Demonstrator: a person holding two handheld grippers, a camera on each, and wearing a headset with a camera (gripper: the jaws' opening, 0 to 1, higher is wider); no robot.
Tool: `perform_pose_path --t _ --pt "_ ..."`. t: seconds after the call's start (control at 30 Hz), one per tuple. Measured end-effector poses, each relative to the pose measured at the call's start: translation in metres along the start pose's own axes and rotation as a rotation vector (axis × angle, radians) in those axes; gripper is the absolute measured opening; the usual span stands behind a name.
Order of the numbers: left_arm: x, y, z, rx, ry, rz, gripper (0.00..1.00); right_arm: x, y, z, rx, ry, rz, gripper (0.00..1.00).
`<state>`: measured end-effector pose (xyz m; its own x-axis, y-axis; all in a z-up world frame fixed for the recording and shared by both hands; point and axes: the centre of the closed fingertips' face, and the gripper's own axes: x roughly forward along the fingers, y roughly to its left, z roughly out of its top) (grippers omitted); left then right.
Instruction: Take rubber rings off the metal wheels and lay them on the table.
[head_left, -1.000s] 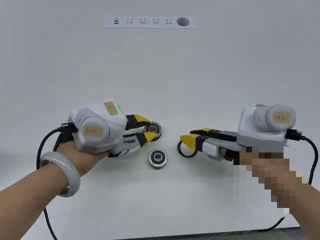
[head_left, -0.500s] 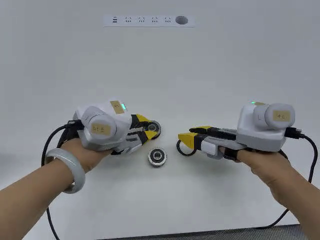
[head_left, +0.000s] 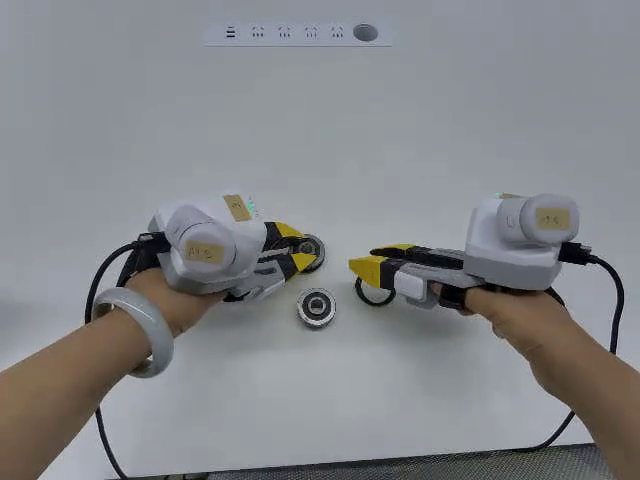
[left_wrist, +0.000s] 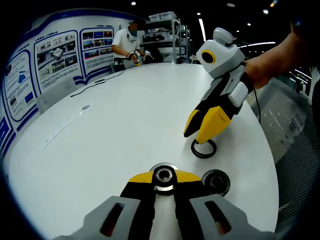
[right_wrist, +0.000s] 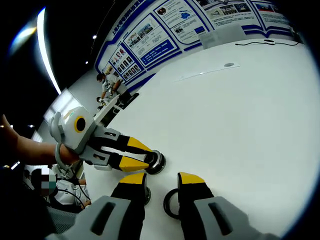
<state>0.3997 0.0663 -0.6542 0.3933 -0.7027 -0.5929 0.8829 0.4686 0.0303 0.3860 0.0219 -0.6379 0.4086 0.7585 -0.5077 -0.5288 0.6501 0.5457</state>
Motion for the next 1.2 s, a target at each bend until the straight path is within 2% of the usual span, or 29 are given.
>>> perform_pose_path --t 0.3,0.53,0.77,0.97,1.2 --pt "-0.001 0.0 0.001 -0.009 -0.002 0.008 0.13 0.018 0.008 0.002 0.042 0.01 0.032 0.26" --pt "-0.002 -0.001 0.002 -0.007 -0.004 0.007 0.13 0.03 0.005 -0.001 0.139 0.022 0.067 0.26" --pt "-0.003 -0.001 0.001 -0.009 -0.005 0.007 0.13 0.034 0.006 0.002 0.228 0.017 0.096 0.25" --pt "-0.003 -0.001 0.001 -0.011 -0.006 0.009 0.13 0.04 0.005 -0.003 0.275 0.052 0.106 0.25" --pt "-0.003 0.0 0.001 -0.014 -0.006 0.01 0.13 0.043 0.005 -0.003 0.315 0.052 0.113 0.24"
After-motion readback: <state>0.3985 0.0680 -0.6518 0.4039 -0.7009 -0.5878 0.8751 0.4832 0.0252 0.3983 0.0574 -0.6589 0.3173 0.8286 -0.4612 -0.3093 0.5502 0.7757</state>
